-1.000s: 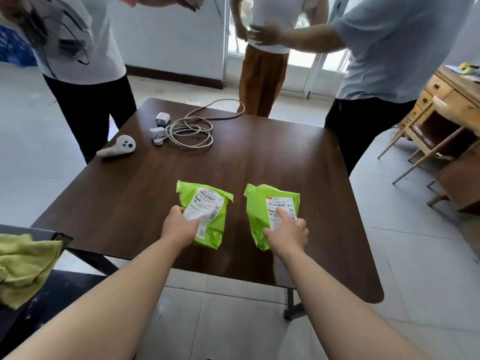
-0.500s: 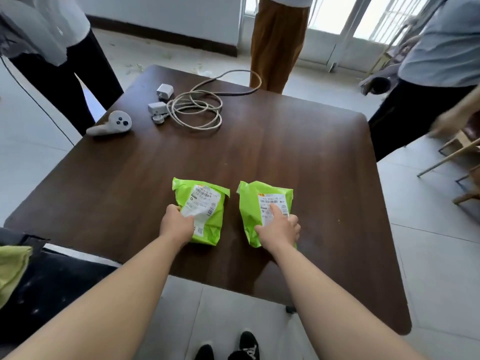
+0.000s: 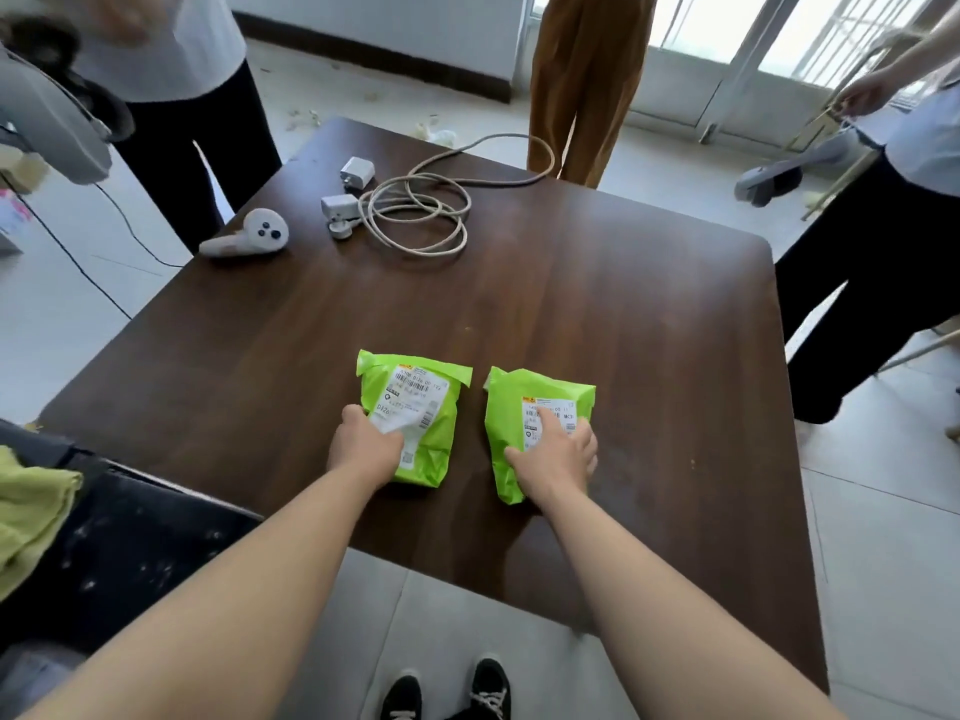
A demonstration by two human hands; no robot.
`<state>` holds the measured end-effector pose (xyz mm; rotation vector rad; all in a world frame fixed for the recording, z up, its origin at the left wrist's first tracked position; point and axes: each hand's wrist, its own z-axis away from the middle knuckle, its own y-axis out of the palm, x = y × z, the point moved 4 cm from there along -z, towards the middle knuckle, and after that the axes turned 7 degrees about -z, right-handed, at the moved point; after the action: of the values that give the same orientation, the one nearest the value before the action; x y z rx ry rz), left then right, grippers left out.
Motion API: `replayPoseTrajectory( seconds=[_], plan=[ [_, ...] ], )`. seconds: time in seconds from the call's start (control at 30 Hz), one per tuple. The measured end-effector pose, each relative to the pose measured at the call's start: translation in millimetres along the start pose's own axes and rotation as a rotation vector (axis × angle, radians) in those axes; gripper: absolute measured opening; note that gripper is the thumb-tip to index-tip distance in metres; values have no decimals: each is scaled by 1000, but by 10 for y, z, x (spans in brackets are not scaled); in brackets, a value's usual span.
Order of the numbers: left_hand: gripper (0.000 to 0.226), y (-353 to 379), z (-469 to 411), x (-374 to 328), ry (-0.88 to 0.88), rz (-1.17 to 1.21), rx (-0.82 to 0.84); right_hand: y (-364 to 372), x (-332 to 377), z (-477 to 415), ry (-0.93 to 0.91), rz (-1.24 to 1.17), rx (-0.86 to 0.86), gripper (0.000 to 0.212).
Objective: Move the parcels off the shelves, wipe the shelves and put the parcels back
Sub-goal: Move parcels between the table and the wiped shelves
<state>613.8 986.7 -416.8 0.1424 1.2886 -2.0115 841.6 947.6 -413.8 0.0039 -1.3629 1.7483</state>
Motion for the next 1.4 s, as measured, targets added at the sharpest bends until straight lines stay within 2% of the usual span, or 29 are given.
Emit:
replayPoseTrajectory(
  seconds=[0.13,0.3,0.6,0.67,0.77,0.83,0.9,1.0,1.23,1.4],
  plan=[
    [58,-179,93,-23,-4,-30,-68,-27,287,100,-143,-66,-1,59],
    [56,-430,274,158,-20,60,-115,37,668,276,-298,-88,84,50],
    [46,-846,811,798,-229,268,-258,232,1305,755,-612,11,265,41],
    [37,-903,978,978,-289,312,-306,318,1413,933,-683,29,317,40],
    [8,-951,1271,1276,-365,376,-380,448,1499,1227,-774,47,409,40],
    [11,-955,1440,1462,-399,409,-424,535,1525,1398,-811,47,452,40],
    [25,-936,1763,1767,-483,470,-479,677,1517,1727,-876,49,536,40],
    [12,-865,2211,2175,-575,586,-557,917,1457,2176,-931,37,679,41],
    [14,-699,3039,3008,-678,881,-735,1420,1180,3142,-949,7,953,37],
    [9,-646,3468,3614,-724,1037,-860,1826,1016,3668,-948,10,1030,28]
  ],
)
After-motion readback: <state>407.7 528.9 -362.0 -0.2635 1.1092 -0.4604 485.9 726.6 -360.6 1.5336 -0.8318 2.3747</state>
